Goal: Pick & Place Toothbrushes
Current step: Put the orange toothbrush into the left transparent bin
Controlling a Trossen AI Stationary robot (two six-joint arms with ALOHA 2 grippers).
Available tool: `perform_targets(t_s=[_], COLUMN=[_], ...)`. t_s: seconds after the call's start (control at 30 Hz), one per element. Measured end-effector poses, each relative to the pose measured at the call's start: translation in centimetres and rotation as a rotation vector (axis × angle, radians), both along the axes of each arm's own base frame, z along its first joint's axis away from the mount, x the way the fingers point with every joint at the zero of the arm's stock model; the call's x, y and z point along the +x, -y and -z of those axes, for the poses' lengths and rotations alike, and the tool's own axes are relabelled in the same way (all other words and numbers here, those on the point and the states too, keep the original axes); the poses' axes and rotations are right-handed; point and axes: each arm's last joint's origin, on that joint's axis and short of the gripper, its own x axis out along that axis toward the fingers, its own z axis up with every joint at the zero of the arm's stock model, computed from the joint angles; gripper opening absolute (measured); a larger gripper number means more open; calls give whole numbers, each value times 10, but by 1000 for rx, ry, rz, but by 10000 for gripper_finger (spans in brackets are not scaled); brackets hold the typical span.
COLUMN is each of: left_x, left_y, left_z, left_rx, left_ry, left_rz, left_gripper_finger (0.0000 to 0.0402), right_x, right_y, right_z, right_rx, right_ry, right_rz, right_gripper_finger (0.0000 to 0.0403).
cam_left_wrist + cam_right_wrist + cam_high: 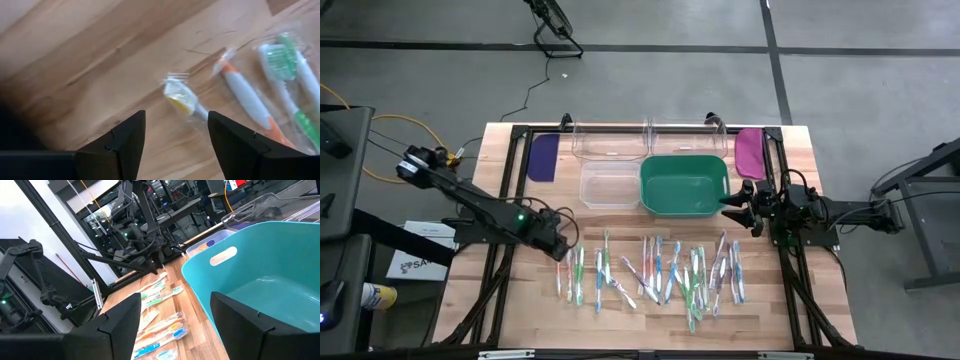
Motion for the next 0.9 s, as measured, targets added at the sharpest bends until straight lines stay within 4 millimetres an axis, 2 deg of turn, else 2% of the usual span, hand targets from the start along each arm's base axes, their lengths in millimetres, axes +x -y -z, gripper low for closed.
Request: perform_targets(t_s=[0.73,0.9], left_x=[16,16], left_y=[8,8], left_z=[22,22], left_rx=[11,-6], left_ry=[-50,-60], left_rz=[44,65], left_gripper_finger=[209,178], right_x=[0,0], right_y=[0,0], right_z=[0,0], right_rx=[0,0], right_ry=[0,0], right_rz=[0,0], right_gripper_finger=[233,233])
